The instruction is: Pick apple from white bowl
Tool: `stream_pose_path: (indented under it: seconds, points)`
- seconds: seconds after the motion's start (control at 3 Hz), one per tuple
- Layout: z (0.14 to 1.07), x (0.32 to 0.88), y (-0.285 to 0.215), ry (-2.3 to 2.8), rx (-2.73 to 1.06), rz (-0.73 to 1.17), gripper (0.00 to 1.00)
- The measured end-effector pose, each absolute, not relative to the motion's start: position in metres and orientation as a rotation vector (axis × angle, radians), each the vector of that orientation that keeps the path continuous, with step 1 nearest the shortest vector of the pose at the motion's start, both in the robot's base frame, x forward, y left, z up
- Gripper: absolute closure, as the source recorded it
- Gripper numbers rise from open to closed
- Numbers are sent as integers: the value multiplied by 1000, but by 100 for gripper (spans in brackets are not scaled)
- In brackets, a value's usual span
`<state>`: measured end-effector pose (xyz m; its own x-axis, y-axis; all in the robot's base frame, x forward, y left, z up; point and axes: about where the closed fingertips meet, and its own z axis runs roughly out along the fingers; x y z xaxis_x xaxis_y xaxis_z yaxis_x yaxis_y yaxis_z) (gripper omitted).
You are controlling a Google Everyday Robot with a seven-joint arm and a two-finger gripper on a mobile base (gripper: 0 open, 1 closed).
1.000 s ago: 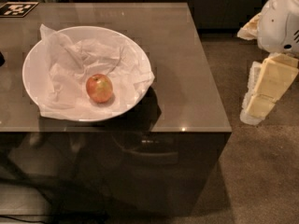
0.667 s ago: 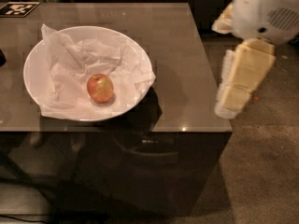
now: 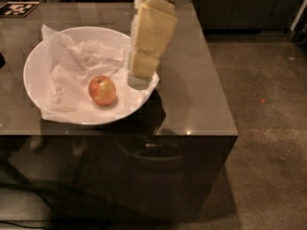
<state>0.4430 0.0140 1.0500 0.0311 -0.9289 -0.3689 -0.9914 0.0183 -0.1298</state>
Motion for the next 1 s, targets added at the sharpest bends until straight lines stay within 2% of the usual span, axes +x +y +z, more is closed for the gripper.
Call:
stream_pose_path:
  seconds: [0.33,1.0]
  points:
    - [1076,447,38,1850,-1899,219,0]
    - [1070,463,55,1848,-1906,204,0]
